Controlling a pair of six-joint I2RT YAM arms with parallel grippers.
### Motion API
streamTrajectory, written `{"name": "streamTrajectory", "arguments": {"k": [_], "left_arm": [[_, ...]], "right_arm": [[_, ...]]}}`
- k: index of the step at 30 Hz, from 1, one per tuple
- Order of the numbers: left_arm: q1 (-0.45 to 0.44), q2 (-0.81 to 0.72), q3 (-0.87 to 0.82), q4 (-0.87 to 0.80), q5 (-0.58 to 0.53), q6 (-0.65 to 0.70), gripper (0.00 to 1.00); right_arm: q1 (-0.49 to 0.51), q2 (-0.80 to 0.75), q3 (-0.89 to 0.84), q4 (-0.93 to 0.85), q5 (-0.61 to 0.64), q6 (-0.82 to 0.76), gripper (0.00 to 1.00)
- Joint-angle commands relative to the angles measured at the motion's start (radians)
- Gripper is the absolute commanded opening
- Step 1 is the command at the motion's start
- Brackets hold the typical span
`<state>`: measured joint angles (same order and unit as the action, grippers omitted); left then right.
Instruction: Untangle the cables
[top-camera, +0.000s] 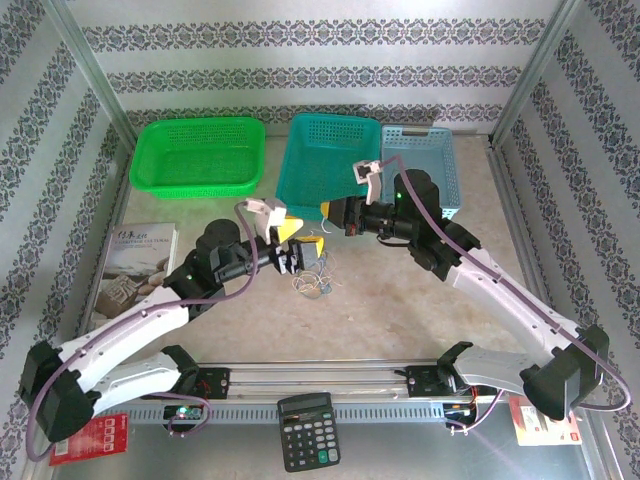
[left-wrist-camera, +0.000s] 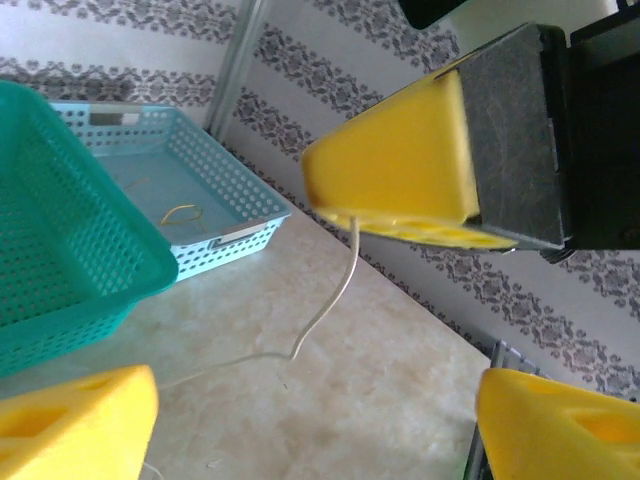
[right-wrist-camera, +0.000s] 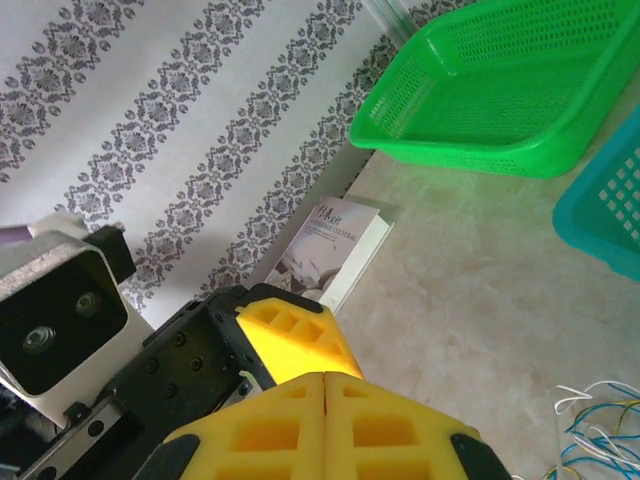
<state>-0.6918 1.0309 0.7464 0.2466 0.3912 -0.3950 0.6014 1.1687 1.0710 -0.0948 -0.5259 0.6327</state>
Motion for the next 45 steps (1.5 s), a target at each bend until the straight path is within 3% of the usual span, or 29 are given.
{"name": "streamTrajectory", "arguments": {"k": [1,26,32,37,39,40,43,45], "left_arm": [[0.011,0.036,0.035,0.015,0.085,0.014,0.76],[0.029,0.113,0.07,0.144,0.123,-0.034,0.38],[0.031,0.122,0.065,0.192,0.119,-0.059,0.24],[0.034,0.12,0.061,0.203,0.112,-0.067,0.03],[0.034,0.118,0.059,0.206,0.109,-0.071,0.0],[0.035,0.114,0.056,0.206,0.107,-0.074,0.0],[0.035,0.105,0.056,0.204,0.101,-0.079,0.0],[0.035,0.098,0.056,0.2,0.093,-0.083,0.0]], "right_arm": [[0.017,-0.036,-0.012,0.0,-0.032,-0.02,0.0],[0.059,-0.052,-0.011,0.003,-0.036,-0.013,0.0],[0.063,-0.05,-0.013,0.004,-0.037,-0.004,0.0],[0.055,-0.061,-0.011,0.002,-0.022,-0.004,0.0],[0.042,-0.068,-0.009,0.002,-0.019,-0.001,0.0],[0.031,-0.072,-0.009,0.0,-0.017,0.001,0.02],[-0.008,-0.095,-0.023,0.0,-0.009,0.005,0.34],[-0.036,-0.121,-0.043,0.0,0.003,0.006,0.44]]}}
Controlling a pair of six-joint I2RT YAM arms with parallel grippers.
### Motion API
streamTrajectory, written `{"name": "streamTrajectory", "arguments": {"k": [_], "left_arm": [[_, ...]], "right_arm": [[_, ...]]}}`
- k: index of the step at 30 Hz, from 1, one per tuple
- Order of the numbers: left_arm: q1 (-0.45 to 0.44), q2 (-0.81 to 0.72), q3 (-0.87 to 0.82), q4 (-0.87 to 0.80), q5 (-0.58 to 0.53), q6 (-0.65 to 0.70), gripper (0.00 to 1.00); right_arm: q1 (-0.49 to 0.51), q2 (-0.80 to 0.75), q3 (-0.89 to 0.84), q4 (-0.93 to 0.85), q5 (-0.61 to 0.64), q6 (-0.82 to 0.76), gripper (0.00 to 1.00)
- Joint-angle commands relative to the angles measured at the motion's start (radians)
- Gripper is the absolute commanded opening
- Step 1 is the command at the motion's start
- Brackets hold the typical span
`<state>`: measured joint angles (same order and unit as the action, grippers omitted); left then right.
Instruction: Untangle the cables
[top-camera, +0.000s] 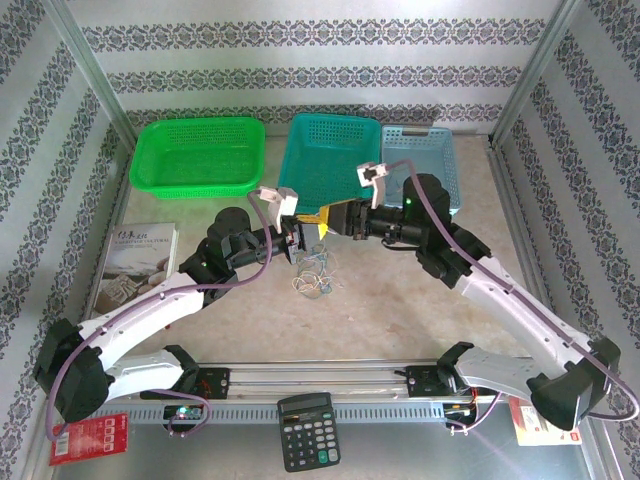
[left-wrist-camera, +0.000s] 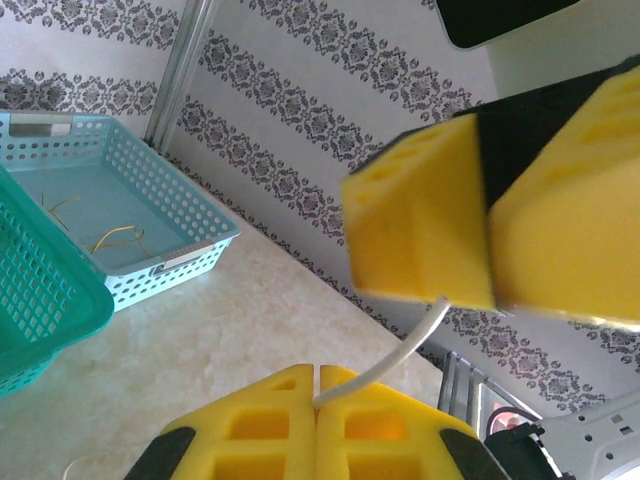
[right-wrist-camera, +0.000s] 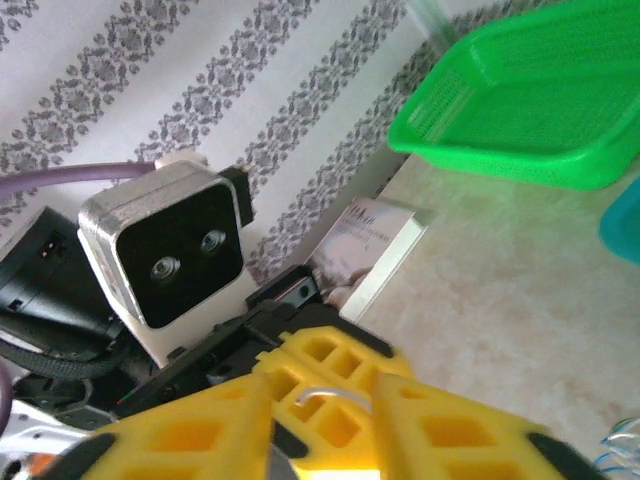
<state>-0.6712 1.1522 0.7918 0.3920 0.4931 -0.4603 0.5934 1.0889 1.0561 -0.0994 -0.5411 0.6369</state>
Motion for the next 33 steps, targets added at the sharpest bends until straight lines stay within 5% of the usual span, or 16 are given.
{"name": "streamTrajectory", "arguments": {"k": [1,9,16,33], "left_arm": [[0.015,-0.027,0.013,0.052,-0.016,-0.021,0.0],[0.015,-0.07,0.057,0.005,-0.075,-0.062,0.0],[0.014,-0.068,0.146,-0.055,-0.076,-0.104,0.0],[0.002,-0.032,0.286,-0.062,-0.081,-0.199,0.0]], "right_arm": [[-0.04,-0.056,-0.041,0.005,0.025,-0.004,0.48],[-0.065,-0.161,-0.261,0.068,0.156,-0.158,0.69],[-0.016,-0.15,-0.436,0.244,0.225,-0.256,0.71],[0.06,0.083,-0.506,0.557,0.373,-0.28,0.72]]}}
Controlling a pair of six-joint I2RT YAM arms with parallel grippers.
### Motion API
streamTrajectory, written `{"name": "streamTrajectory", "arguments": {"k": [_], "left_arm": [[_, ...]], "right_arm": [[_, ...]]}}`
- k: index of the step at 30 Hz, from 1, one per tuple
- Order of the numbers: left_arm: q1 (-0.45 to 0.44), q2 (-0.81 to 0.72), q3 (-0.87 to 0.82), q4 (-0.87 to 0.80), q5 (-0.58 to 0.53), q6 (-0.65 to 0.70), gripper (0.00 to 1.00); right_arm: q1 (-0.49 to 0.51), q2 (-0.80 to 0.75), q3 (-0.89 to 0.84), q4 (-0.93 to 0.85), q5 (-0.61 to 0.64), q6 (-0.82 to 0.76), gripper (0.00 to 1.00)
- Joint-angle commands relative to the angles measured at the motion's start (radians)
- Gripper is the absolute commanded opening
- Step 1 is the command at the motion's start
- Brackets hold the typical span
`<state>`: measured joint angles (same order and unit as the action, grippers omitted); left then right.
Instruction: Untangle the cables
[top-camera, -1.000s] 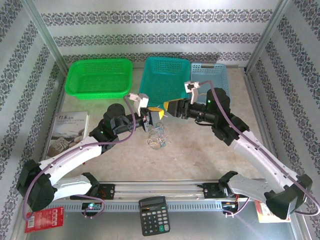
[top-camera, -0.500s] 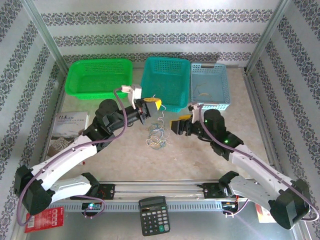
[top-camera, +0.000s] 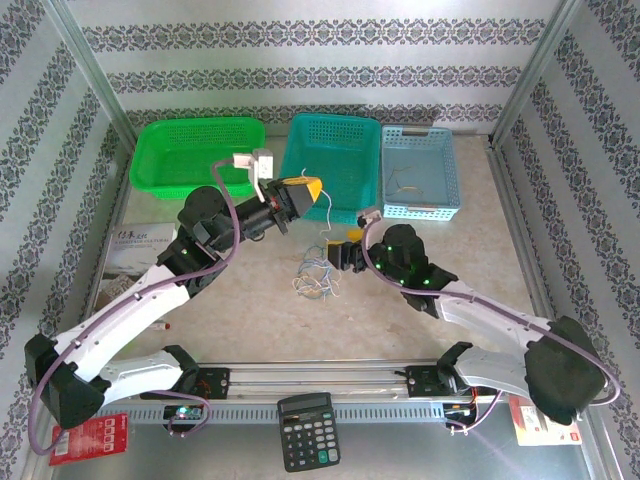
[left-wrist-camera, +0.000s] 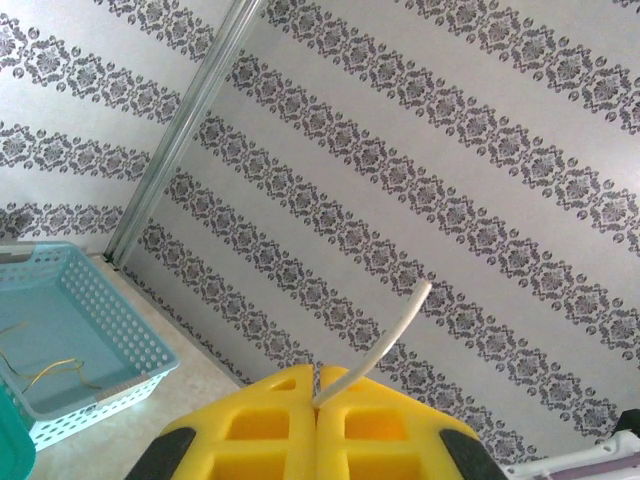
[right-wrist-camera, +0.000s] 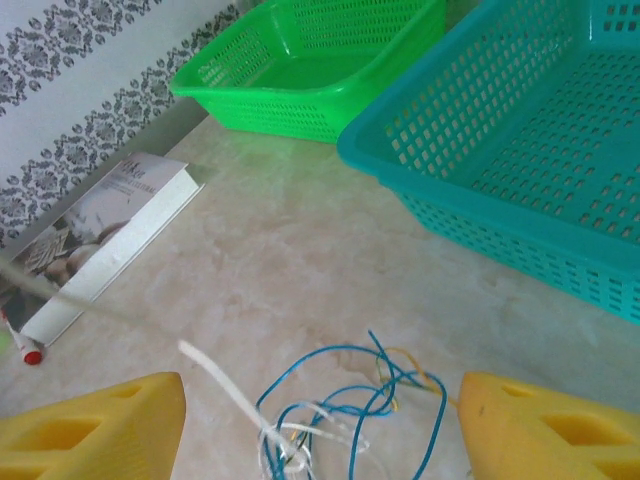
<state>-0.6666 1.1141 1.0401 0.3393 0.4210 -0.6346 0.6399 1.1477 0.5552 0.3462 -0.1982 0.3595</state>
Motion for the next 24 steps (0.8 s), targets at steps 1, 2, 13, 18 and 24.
{"name": "streamTrajectory", "arguments": {"k": [1,2,13,18,24], "left_arm": [[-0.003,0.007,0.043,-0.012,-0.011,-0.026,0.0],[-0.004,0.01,0.048,-0.013,-0.012,-0.03,0.0],[-0.011,0.027,0.105,0.022,-0.033,-0.102,0.0],[-0.012,0.033,0.151,0.018,-0.047,-0.136,0.0],[-0.011,0.053,0.265,-0.029,-0.067,-0.153,0.0]], "right_arm": [[0.014,0.038,-0.007,0.129,0.029,0.005,0.72],[0.015,0.048,-0.005,0.137,0.031,0.01,0.72],[0.043,0.243,-0.039,0.335,0.21,0.095,0.65],[0.046,0.314,-0.075,0.393,0.274,0.129,0.54],[0.051,0.361,-0.114,0.456,0.31,0.154,0.47]]}}
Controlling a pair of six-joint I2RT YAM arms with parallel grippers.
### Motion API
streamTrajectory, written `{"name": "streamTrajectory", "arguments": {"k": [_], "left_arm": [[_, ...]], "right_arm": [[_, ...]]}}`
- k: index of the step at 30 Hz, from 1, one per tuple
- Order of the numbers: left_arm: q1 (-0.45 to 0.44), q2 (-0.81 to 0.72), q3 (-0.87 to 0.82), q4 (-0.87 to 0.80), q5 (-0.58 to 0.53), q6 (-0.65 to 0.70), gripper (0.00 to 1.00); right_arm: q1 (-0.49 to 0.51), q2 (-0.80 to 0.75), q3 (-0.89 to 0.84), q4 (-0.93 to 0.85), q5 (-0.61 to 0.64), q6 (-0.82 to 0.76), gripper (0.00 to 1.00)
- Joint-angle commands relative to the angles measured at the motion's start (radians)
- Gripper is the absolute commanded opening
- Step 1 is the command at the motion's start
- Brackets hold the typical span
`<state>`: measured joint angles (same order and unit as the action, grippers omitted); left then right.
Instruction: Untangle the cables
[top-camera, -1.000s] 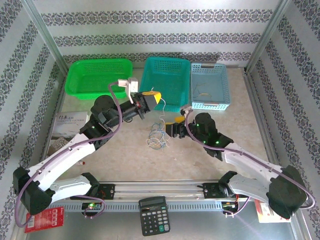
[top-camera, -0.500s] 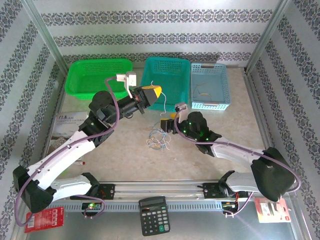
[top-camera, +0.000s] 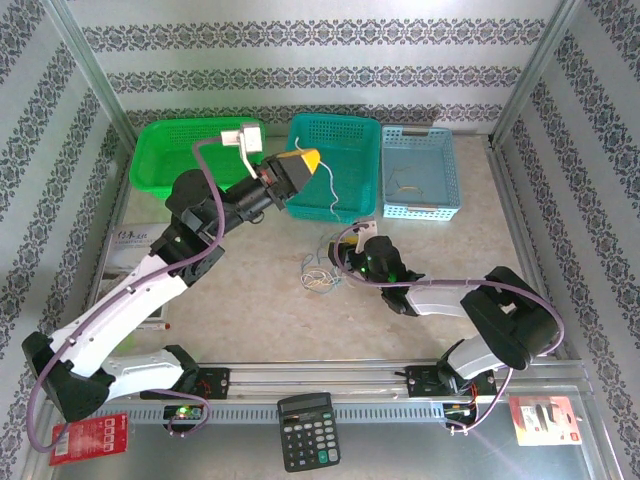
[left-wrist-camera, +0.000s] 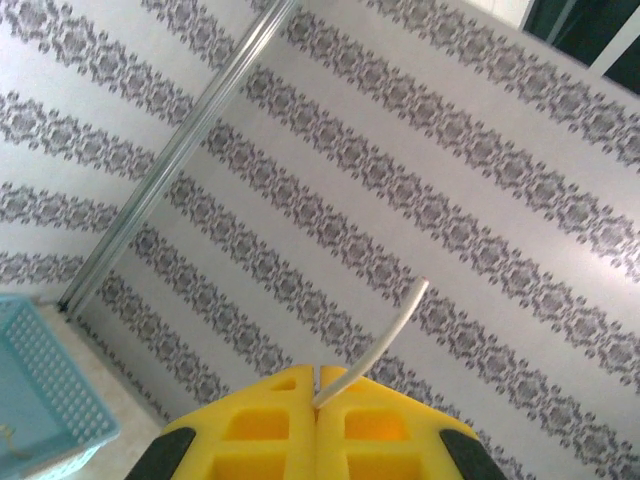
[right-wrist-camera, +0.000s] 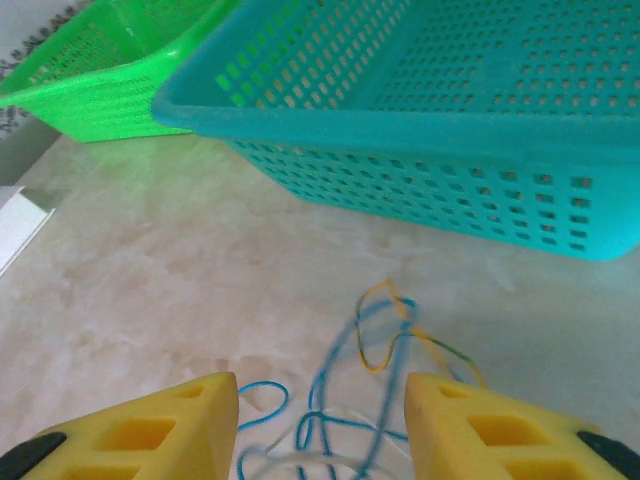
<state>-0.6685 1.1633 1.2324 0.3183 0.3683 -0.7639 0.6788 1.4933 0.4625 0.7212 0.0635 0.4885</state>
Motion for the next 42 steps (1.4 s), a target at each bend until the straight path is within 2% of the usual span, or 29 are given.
{"name": "streamTrajectory", "arguments": {"k": [1,12,19,28,35,42], "left_arm": [[-0.01,0.011,0.099,-0.025,-0.017,-0.022,0.0],[-0.009,0.107,0.402,-0.148,0.0,0.011,0.0],[-0.008,0.148,0.564,-0.269,-0.021,0.096,0.0],[0.026,0.117,0.516,-0.361,-0.149,0.224,0.0],[0.119,0.131,0.471,-0.387,-0.211,0.302,0.0],[0.31,0.198,0.462,-0.371,-0.19,0.317,0.0]], "right_arm": [[0.013,0.019,-0.027,0.085,0.053,0.029,0.47],[0.012,0.074,-0.081,0.144,0.085,0.075,0.5],[0.012,0.093,-0.099,0.176,0.075,0.097,0.5],[0.013,-0.038,-0.11,0.091,0.018,0.112,0.64],[-0.004,-0.246,-0.102,-0.105,-0.007,0.095,0.69],[-0.045,-0.447,-0.081,-0.304,-0.039,0.085,0.7]]}}
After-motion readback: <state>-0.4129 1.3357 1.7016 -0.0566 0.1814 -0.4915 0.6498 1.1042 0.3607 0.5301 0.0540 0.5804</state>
